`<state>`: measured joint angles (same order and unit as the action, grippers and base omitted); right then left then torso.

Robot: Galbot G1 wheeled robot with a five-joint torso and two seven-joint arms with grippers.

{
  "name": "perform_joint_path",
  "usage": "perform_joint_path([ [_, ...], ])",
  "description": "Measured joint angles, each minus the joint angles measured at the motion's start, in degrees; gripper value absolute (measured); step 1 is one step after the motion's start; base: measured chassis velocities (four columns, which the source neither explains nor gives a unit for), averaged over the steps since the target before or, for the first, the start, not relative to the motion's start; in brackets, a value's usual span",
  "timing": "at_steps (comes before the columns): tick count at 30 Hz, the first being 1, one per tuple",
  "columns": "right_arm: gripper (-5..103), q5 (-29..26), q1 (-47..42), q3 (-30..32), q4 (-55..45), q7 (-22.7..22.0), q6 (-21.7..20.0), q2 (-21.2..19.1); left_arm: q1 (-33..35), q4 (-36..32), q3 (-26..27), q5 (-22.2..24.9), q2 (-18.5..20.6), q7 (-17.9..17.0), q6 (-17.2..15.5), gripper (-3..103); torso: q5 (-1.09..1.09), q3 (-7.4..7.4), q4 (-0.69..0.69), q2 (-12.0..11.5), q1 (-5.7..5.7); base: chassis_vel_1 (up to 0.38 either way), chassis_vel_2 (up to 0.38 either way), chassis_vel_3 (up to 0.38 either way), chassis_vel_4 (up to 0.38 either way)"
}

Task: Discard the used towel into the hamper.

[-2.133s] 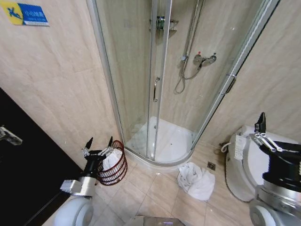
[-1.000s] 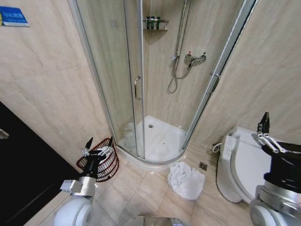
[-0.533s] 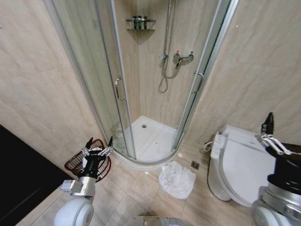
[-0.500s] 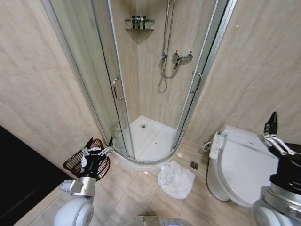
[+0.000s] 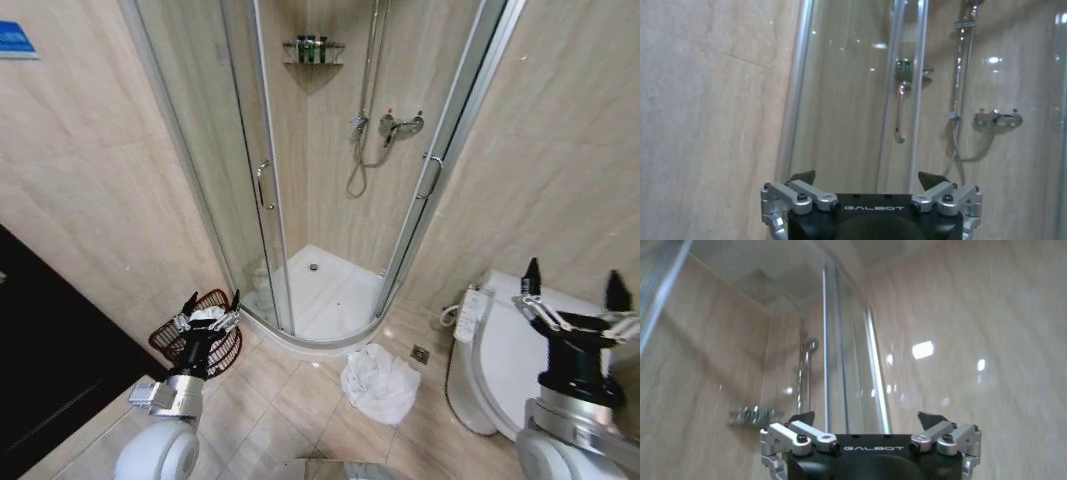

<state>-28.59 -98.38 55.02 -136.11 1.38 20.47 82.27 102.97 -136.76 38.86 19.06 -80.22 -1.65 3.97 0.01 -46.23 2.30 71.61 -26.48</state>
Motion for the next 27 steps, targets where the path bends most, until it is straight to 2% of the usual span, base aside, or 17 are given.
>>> perform_joint_path([
  [4, 100, -2.6, -0.1, -1.2, 2.5, -0.1, -2.6, -0.1, 0.0, 0.0, 0.0, 0.0, 0.0, 0.0, 0.0, 100, -0.02, 0.0, 0.0, 0.0, 0.0, 0.041, 0.08, 0.074, 0.073],
  [9, 100, -2.9, -0.3, -1.7, 6.7, -0.1, -4.4, -0.4, 0.0, 0.0, 0.0, 0.0, 0.0, 0.0, 0.0, 100, -0.01, 0.0, -0.01, 0.0, 0.0, 0.084, 0.103, 0.075, 0.082],
  [13, 100, -3.3, -0.5, -2.0, 13.0, 0.0, -6.2, -0.9, 0.0, 0.0, 0.0, 0.0, 0.0, 0.0, 0.0, 100, 0.0, 0.0, 0.01, 0.0, 0.0, 0.118, 0.111, 0.092, 0.107],
  [18, 100, -7.5, -0.4, -4.7, 21.9, 1.2, -9.5, -1.8, 0.0, 0.0, 0.0, 0.0, 0.0, 0.0, 0.0, 100, -0.03, 0.0, 0.0, 0.0, 0.0, 0.073, 0.067, 0.055, 0.068],
  [19, 100, -7.3, 1.0, -5.9, 25.1, 0.9, -9.5, -1.8, 0.0, 0.0, 0.0, 0.0, 0.0, 0.0, 0.0, 100, -0.04, 0.0, -0.04, 0.0, 0.01, 0.0, 0.0, 0.0, 0.0],
  [21, 100, -4.7, 3.8, -7.6, 30.8, 0.8, -8.4, -1.4, 0.0, 0.0, 0.0, 0.0, 0.0, 0.0, 0.0, 100, 0.04, 0.0, -0.01, 0.0, 0.01, 0.0, 0.0, 0.0, 0.0],
  [27, 100, -0.5, 6.2, -10.8, 38.1, 1.8, -5.5, -1.2, 0.0, 0.0, 0.0, 0.0, 0.0, 0.0, 0.0, 100, 0.0, 0.0, 0.0, 0.0, 0.01, 0.0, 0.0, 0.0, 0.0],
])
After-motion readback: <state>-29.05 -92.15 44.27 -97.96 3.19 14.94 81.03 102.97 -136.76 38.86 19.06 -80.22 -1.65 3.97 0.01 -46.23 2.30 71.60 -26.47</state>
